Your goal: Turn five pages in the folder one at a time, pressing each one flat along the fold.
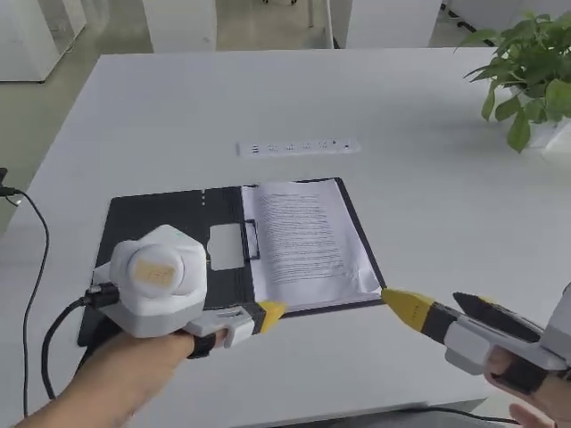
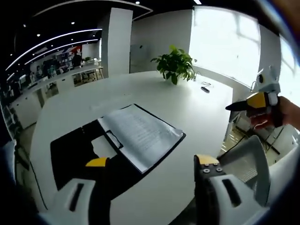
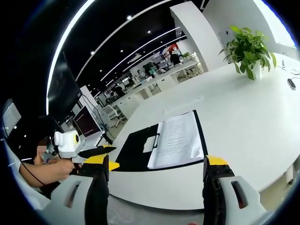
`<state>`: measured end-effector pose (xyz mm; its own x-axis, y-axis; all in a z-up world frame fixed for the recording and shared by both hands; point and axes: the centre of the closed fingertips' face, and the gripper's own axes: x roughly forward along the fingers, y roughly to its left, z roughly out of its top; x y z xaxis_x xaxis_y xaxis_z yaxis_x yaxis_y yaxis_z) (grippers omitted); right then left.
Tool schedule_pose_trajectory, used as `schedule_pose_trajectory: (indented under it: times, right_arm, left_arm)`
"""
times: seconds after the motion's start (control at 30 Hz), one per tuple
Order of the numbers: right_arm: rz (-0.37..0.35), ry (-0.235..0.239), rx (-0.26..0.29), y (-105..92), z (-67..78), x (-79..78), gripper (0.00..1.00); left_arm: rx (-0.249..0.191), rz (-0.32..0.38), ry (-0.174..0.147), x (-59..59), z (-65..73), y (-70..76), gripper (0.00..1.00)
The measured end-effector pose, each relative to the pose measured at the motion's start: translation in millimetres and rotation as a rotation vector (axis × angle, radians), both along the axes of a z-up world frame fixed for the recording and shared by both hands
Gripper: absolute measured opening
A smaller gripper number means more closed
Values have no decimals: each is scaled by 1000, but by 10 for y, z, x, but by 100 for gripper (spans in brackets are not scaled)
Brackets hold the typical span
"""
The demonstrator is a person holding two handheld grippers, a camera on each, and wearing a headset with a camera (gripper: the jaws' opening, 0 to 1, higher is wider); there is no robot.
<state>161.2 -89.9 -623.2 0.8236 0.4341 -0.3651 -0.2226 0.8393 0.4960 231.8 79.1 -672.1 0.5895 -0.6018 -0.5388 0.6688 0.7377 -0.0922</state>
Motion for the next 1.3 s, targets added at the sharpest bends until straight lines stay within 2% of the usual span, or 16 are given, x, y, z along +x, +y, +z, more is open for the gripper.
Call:
schedule_pose_trajectory:
  times: [0.3, 0.37, 0.5, 0.53, 0.63, 0.9, 1.17, 1.3]
  right_arm:
    - [-12, 2, 6, -34, -61, 40, 82]
    - [-14, 2, 8, -41, -69, 54, 82]
    - [-14, 7, 7, -59, -92, 77, 81]
    - [-16, 6, 7, -68, -95, 85, 81]
    - [-18, 8, 8, -86, -112, 106, 81]
    - [-13, 10, 3, -68, -153, 169, 80]
    - [-28, 12, 10, -109, -180, 212, 79]
    - [-37, 17, 14, -138, -221, 228, 79]
  left_arm:
    - [42, -54, -10, 185, -200, -344, 72]
    - [38, -58, -9, 218, -231, -398, 73]
    - [61, -66, -17, 295, -318, -505, 73]
    - [78, -71, -21, 319, -350, -527, 73]
    - [78, -76, -28, 380, -390, -601, 73]
    - [65, -65, -11, 578, -554, -842, 73]
    - [66, -54, 5, 700, -741, -1043, 72]
    - [65, -36, 30, 738, -849, -1103, 72]
